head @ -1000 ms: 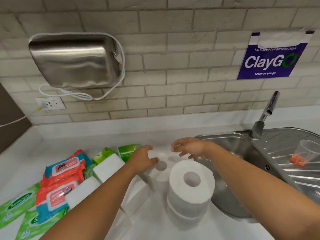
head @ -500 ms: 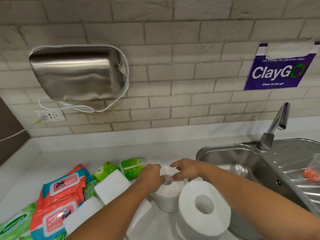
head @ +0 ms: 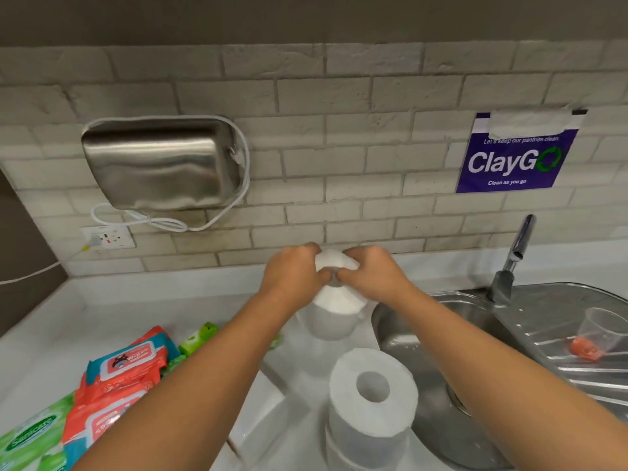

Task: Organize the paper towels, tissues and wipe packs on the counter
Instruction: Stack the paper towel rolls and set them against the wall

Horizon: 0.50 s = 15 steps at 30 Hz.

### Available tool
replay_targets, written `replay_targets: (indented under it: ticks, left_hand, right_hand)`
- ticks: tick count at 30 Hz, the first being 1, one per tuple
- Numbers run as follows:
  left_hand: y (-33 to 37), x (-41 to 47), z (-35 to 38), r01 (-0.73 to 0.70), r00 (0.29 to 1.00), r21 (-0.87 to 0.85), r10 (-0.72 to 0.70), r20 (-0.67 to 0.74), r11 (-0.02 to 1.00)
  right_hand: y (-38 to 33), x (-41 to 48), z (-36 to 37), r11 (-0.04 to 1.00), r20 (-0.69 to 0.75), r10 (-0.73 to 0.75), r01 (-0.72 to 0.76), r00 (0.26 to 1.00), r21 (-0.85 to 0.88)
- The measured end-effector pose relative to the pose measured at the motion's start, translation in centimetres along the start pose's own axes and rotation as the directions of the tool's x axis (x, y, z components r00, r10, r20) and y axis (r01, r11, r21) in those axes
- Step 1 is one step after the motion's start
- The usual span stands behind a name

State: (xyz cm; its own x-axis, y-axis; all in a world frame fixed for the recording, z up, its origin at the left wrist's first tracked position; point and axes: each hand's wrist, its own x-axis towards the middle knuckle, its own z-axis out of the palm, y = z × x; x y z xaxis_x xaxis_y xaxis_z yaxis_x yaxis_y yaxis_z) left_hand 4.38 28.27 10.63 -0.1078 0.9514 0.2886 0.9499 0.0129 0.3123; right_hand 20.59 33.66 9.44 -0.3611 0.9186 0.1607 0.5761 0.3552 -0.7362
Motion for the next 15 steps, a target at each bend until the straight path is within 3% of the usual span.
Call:
replay_targets:
  ticks: [3,7,9,11,15]
  left_hand:
    - [1.8,-1.5,-2.8,-0.029,0.999,-0.266,0.016,-0.049,0.964]
    - [2.7,-5.6,-4.6,-0.030,0.995,-0.753,0.090,0.038,0.657]
    - [2.9,-8.1,-4.1,-0.041,0.986,-0.792,0.153,0.067,0.610]
    - [3.3,-10.4,-3.0,-0.064,0.977,-0.754,0.194,0.085,0.653]
    - [4.5,-12.9,-0.5,-0.066,0.989,-0.742,0.140,0.039,0.667]
  right_hand:
    - [-2.1,-1.9,-3.6,0.999,-0.047,0.002,0.000,0.999,0.036]
    - [-3.6,-4.5,-7.4,0.986,-0.043,0.046,-0.038,0.998,0.161]
    - [-3.8,-6.0,-8.2,0.980,-0.011,0.060,-0.057,0.998,0.191]
    - [-3.7,-7.5,-8.4,0.976,0.037,0.059,-0.065,0.998,0.210]
    - [-2.7,-9.9,-7.7,0.959,0.021,0.043,-0.048,0.999,0.278]
